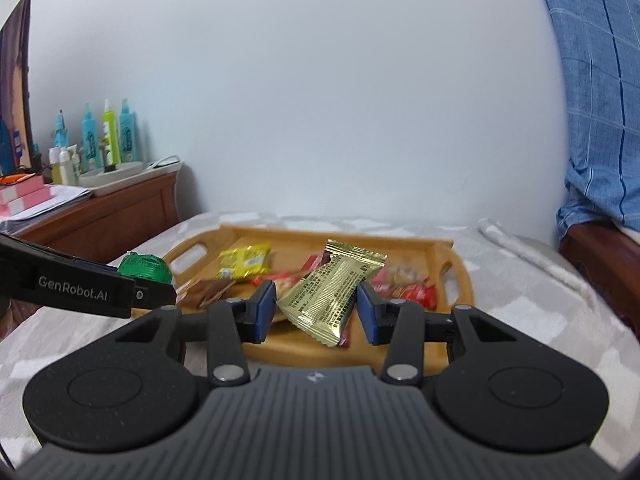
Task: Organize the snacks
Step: 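Carry both packs over the tray and open both tools to release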
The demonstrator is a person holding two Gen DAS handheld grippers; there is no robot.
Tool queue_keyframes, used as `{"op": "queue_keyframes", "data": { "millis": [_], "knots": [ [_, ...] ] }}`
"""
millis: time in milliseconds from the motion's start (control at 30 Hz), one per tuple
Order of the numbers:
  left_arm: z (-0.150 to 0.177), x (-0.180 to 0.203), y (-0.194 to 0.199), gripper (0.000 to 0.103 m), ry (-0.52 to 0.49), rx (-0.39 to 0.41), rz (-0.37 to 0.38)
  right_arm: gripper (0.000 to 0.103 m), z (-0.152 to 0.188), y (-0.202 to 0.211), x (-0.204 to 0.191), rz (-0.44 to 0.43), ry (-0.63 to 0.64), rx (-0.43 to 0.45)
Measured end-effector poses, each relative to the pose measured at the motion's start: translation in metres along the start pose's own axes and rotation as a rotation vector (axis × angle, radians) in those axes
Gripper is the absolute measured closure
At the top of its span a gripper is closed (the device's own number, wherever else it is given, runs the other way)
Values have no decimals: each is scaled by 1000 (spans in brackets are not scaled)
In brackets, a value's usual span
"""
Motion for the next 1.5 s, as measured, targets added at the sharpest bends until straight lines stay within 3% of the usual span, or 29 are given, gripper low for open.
{"op": "queue_keyframes", "data": {
  "millis": [367,767,1133,1500],
  "knots": [
    [-54,5,-42,52,11,27,37,55,-31,-51,23,18,2,28],
    [-98,-10,-119,52,78,-28,38,55,-43,-124,70,-24,-92,-49],
    [-103,-9,-191,52,88,-101,12,54,-31,-179,97,-39,-148,-146],
    [-86,-14,-223,52,96,-155,-25,54,-22,-198,102,-31,-165,-208]
  ]
}}
Point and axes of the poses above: each gripper's, at about its wrist camera, not at the fingertips, and y roughly against the way its jaws point, x to its right, z to its underside, the point moved 5 cm from there along -y, roughly the way its jaws point, and after that the axes turned 7 degrees about z, right-handed, at the moved point
